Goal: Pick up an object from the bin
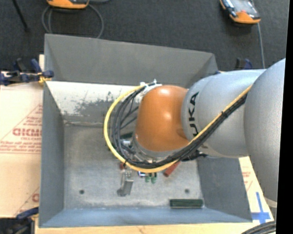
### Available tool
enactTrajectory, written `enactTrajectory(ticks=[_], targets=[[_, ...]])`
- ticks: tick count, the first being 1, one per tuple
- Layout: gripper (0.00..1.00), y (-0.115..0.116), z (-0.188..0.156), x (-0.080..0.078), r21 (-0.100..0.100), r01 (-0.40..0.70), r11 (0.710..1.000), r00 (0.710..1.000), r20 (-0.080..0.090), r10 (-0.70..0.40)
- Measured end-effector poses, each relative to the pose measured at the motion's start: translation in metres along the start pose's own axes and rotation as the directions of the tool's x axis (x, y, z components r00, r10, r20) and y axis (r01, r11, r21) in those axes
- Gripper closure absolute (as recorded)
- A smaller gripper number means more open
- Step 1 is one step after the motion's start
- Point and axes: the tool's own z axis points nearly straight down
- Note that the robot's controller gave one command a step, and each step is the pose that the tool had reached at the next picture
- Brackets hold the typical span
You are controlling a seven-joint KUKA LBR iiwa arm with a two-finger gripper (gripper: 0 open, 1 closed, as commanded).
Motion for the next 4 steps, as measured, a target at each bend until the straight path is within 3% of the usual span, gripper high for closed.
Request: enactTrajectory(ticks=[1, 2, 3, 4], targets=[[0.0, -0.071, 0.085, -0.049, 0.005, 0.152, 0.988, 0.988, 0.009, -0.152], [1.0, -0.068, 0.084, -0.048, 0.002, 0.151, 0.989, 0.989, 0.004, -0.151], [1.0, -0.091, -0.041, -0.071, 0.008, 0.46, 0.888, 0.888, 0.006, -0.46], [1.0, -0.036, -0.181, -0.109, 0.009, 0.664, 0.748, 0.748, 0.009, -0.664]])
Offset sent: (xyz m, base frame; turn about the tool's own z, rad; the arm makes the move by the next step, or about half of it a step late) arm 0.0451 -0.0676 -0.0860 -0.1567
